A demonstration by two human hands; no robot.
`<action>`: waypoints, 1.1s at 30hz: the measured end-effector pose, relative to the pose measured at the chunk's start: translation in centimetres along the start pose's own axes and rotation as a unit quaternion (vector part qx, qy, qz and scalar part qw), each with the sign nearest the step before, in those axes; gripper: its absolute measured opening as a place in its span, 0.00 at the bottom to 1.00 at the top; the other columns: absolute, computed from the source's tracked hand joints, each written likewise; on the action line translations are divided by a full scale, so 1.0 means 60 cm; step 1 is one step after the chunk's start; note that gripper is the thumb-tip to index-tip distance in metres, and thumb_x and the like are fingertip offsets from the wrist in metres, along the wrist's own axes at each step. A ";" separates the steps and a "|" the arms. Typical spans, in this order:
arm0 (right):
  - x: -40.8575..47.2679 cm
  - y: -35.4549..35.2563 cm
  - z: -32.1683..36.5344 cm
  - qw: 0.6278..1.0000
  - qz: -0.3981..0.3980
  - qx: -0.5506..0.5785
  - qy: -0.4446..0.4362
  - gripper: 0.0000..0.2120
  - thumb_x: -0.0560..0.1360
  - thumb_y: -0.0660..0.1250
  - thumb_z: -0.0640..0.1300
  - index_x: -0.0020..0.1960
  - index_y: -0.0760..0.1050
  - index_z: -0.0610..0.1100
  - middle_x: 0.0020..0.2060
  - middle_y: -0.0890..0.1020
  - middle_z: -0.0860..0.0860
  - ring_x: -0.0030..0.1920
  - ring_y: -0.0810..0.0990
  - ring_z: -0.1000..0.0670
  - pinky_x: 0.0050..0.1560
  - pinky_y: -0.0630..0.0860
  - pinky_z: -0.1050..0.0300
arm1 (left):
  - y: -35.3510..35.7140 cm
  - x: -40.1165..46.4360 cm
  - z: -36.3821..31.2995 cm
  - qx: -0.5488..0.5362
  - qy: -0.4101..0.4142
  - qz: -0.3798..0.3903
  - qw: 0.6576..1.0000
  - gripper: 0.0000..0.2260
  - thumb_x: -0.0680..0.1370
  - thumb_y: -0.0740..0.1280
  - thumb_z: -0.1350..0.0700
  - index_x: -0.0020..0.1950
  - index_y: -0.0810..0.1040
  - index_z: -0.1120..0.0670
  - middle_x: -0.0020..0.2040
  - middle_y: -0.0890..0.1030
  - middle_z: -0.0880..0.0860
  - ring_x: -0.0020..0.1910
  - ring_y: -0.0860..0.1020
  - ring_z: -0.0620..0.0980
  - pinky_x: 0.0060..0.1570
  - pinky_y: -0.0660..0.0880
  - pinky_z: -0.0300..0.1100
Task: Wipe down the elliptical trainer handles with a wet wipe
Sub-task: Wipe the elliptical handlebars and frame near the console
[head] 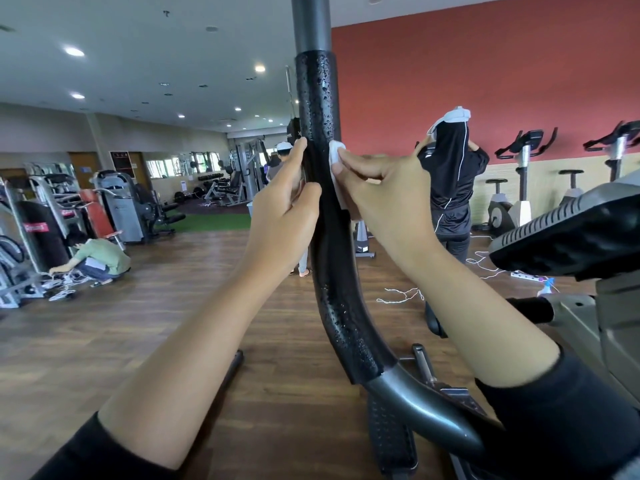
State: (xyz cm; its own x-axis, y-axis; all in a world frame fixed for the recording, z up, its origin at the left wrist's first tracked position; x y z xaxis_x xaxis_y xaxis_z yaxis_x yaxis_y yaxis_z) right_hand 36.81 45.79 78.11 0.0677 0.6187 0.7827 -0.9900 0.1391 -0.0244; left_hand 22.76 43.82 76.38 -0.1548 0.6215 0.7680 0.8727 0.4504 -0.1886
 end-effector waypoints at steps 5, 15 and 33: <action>0.007 0.003 0.002 1.000 -0.014 0.015 -0.006 0.07 0.74 0.71 0.42 0.52 0.83 0.44 0.34 0.83 0.59 0.31 0.71 0.69 0.36 0.69 0.73 | -0.002 0.012 -0.002 -0.007 0.010 0.003 1.000 0.27 0.77 0.59 0.60 0.77 0.61 0.50 0.44 0.67 0.36 0.43 0.69 0.32 0.48 0.68 0.30; 0.045 0.016 -0.010 0.997 -0.025 0.068 -0.011 0.12 0.73 0.71 0.41 0.56 0.80 0.42 0.53 0.83 0.51 0.53 0.78 0.63 0.60 0.74 0.61 | -0.004 0.030 -0.001 0.015 0.023 -0.006 1.000 0.28 0.78 0.59 0.64 0.77 0.61 0.47 0.42 0.65 0.35 0.42 0.68 0.31 0.48 0.67 0.24; 0.071 0.030 0.039 0.983 -0.085 -0.058 -0.153 0.10 0.76 0.67 0.42 0.56 0.81 0.45 0.49 0.84 0.51 0.41 0.79 0.58 0.46 0.79 0.54 | -0.007 0.067 -0.015 -0.068 0.031 0.063 0.995 0.35 0.71 0.59 0.61 0.78 0.57 0.43 0.53 0.71 0.32 0.45 0.69 0.32 0.60 0.72 0.44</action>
State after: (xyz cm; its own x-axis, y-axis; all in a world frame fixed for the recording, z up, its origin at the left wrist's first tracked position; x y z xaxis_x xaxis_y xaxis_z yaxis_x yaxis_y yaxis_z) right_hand 35.03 46.83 82.86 0.1733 0.3204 0.9313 -0.9457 0.3182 0.0665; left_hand 22.21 45.55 80.10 -0.0154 0.6244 0.7809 0.9385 0.2785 -0.2041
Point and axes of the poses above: each hand's wrist, its own x-axis towards the middle knuckle, its own y-axis out of the palm, z = x × y, the point moved 6 cm from there along x, towards the middle knuckle
